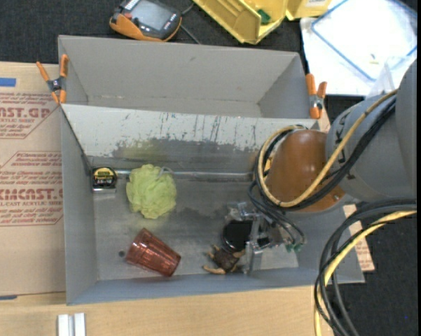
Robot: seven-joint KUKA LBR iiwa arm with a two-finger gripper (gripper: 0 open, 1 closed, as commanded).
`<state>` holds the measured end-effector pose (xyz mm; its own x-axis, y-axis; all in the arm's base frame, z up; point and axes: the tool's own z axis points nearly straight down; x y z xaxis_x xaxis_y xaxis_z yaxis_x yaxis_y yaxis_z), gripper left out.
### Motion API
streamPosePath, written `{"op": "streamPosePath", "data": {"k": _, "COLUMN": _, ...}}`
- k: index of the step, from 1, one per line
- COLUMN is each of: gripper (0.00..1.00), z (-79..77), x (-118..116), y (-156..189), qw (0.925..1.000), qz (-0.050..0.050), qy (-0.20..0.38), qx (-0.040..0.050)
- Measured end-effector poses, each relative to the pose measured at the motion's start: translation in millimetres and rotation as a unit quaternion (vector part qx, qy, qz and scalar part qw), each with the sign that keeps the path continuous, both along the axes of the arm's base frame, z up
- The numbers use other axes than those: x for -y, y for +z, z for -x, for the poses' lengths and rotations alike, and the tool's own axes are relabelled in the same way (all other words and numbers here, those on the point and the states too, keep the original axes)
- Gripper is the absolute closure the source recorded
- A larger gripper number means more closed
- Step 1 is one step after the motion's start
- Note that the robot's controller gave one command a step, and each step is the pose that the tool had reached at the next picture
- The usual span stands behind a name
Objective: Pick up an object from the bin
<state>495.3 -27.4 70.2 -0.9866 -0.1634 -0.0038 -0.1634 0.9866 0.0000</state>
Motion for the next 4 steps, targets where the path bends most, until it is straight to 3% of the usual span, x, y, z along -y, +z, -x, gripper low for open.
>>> {"op": "streamPosePath", "data": {"k": 1, "gripper": 0.00, "z": 8.9, "x": -12, "y": 3, "qw": 0.9896, "qz": 0.002, "qy": 0.143, "qx": 0.0135}}
{"op": "streamPosePath", "data": {"k": 2, "gripper": 1.00, "z": 2.2, "x": -6, "y": 7, "qw": 1.0000, "qz": 0.000, "qy": 0.008, "qx": 0.0024}}
{"op": "streamPosePath", "data": {"k": 4, "gripper": 1.00, "z": 4.5, "x": 0, "y": 15, "qw": 1.0000, "qz": -0.001, "qy": 0.006, "qx": 0.0011}}
